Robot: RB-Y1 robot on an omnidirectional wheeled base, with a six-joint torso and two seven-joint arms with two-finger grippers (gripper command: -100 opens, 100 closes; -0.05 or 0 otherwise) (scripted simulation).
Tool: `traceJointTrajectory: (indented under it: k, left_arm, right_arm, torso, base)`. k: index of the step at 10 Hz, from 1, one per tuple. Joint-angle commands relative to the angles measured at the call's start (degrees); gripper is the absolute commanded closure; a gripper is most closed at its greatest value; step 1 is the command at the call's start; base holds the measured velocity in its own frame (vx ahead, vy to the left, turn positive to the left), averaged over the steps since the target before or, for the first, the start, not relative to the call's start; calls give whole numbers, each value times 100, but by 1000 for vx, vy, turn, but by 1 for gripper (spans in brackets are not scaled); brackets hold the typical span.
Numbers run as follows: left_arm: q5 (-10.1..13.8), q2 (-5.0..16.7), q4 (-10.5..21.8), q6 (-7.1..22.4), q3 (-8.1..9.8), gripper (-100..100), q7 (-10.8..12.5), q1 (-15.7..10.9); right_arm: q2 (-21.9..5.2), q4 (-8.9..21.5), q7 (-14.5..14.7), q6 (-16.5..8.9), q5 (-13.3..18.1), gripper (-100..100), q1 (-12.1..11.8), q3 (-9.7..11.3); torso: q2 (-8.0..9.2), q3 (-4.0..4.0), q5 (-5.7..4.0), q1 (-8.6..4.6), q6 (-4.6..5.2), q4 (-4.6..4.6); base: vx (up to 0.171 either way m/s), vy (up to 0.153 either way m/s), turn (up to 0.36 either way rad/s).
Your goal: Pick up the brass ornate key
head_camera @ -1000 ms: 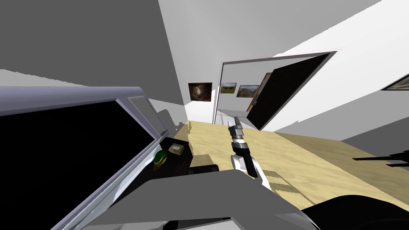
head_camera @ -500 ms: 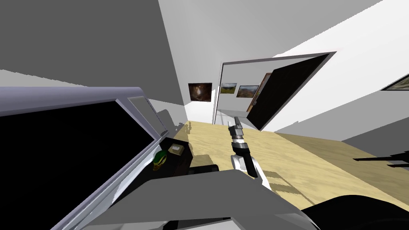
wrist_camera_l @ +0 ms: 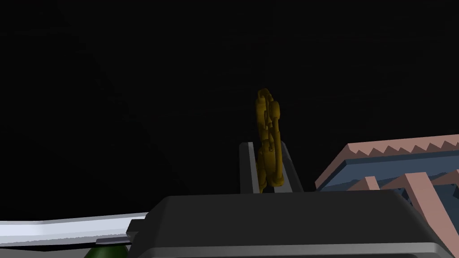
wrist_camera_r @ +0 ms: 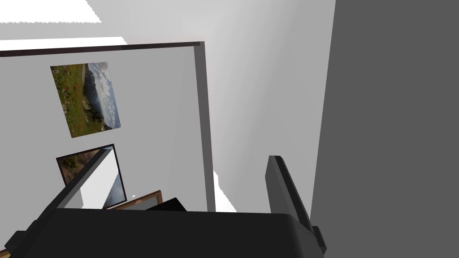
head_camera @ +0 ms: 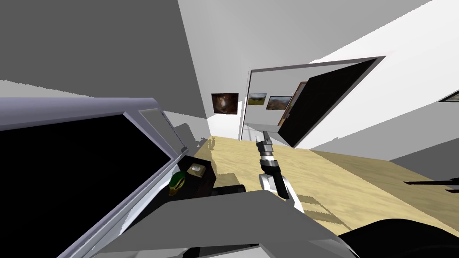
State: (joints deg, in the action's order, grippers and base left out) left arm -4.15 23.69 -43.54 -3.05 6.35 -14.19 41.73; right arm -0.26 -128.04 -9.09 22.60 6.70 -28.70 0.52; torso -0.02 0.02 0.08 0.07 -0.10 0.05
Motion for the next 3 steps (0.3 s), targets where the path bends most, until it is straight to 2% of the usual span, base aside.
traceJointTrajectory:
  k: [1,2,3]
  left_arm:
    - [22,8,-168,19,-19,100,14,145]
    - [13,3,-110,4,-9,100,7,100]
    - [14,1,-125,11,-9,0,8,111]
  right_arm:
    - [0,0,0,0,0,0,0,0]
    - [0,0,0,0,0,0,0,0]
    - [0,0,0,0,0,0,1,0]
  torso:
    - [0,0,0,0,0,0]
    - [1,1,1,0,2,1]
    - [8,5,2,4,3,3]
  base:
    - [38,-14,13]
    - [13,-5,4]
    - [0,0,0]
